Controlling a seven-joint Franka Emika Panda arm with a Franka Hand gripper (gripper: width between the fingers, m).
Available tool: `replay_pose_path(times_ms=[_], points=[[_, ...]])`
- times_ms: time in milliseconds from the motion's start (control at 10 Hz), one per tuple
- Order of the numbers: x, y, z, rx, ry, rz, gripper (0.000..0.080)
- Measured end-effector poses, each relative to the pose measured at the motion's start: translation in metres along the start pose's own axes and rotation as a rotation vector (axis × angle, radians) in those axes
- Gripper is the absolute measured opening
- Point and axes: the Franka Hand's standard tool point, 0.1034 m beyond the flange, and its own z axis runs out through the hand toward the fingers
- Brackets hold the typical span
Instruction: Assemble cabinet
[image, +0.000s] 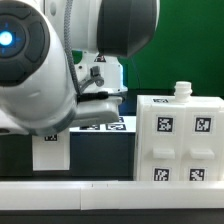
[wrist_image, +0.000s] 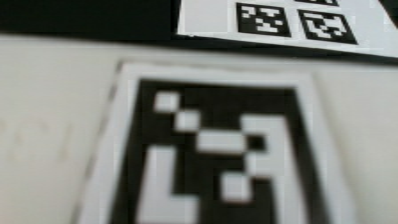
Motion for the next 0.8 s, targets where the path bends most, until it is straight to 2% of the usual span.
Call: replay_pose_path(times_ms=[100,400,500,600,700,800], points=[[0.0,0.0,0.001,0.001,-0.003,-0.002,0.0555],[0.0,-0.001,0.001,0.001,-0.003,-0.004,0.0555],[0.002,0.0,-0.003,-0.003,0.015,-0.018,0.0555],[-0.002,0.0,-0.018,-0.017,0.084,-0.042,0.0555],[-0.025,-0.005,-0.026,-0.02,0.094,-0.071,0.0555],[-0.041,-0.007,-0.04,-0.033,0.15,-0.096,0.0555]])
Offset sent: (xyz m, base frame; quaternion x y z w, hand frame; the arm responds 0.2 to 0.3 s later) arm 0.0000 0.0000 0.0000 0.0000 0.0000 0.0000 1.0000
